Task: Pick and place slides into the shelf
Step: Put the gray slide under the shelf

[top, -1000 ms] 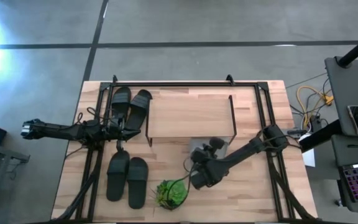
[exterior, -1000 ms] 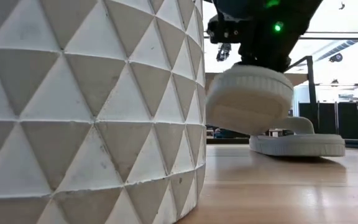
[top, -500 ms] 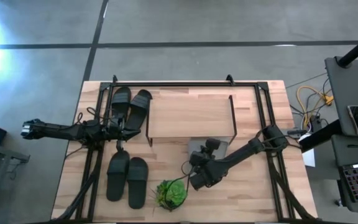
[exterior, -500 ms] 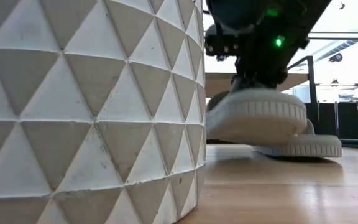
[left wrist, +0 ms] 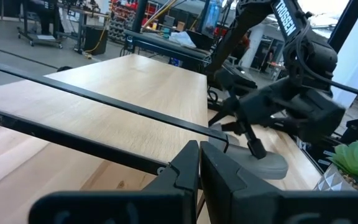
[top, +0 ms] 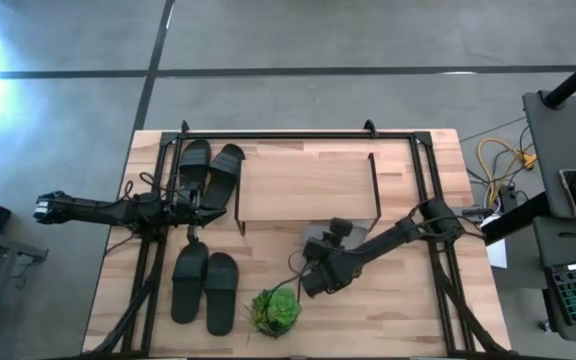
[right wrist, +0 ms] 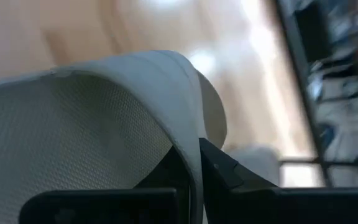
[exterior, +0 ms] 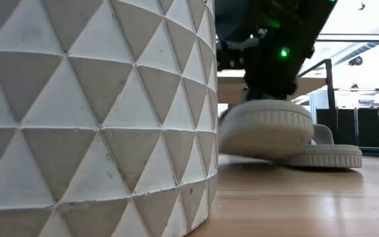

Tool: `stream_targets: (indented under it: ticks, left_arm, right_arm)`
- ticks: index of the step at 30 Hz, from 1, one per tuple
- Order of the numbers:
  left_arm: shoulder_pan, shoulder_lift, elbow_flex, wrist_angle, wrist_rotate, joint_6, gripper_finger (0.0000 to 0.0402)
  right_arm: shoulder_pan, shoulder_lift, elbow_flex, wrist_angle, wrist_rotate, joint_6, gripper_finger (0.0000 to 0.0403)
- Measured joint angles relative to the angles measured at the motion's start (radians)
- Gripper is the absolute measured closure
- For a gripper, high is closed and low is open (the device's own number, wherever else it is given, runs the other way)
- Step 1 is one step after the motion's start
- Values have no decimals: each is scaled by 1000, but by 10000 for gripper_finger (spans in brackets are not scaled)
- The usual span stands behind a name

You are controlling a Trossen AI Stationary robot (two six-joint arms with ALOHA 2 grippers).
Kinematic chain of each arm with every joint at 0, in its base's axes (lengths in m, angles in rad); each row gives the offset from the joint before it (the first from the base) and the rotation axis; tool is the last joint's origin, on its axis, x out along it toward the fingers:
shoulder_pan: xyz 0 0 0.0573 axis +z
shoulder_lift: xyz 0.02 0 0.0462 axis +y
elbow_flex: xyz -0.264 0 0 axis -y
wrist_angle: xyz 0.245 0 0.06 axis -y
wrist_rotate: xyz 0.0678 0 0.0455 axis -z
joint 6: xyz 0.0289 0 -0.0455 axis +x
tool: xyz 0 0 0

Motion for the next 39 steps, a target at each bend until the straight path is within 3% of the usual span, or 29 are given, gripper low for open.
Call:
stream_targets:
  ticks: [8, 13, 19, 23, 33, 39]
  left_arm:
    - [0, 0, 0, 0, 0, 0, 402]
    - [0, 0, 0, 0, 0, 0, 402]
    - [0, 0, 0, 0, 0, 3, 402]
    - [0, 0, 0, 0, 0, 3, 402]
    - [0, 0, 0, 0, 0, 2, 402]
    - [0, 0, 0, 0, 0, 0, 402]
  right_arm:
    - [68, -11, 6, -46, -10, 7, 390]
    - [115, -12, 14, -180, -49, 133, 390]
    - [132, -34, 30, -203, 18, 211, 388]
    - [122, -34, 46, -188, 96, 143, 366]
    - [64, -34, 4, -181, 126, 0, 288]
    - [93, -68, 4, -186, 157, -5, 268]
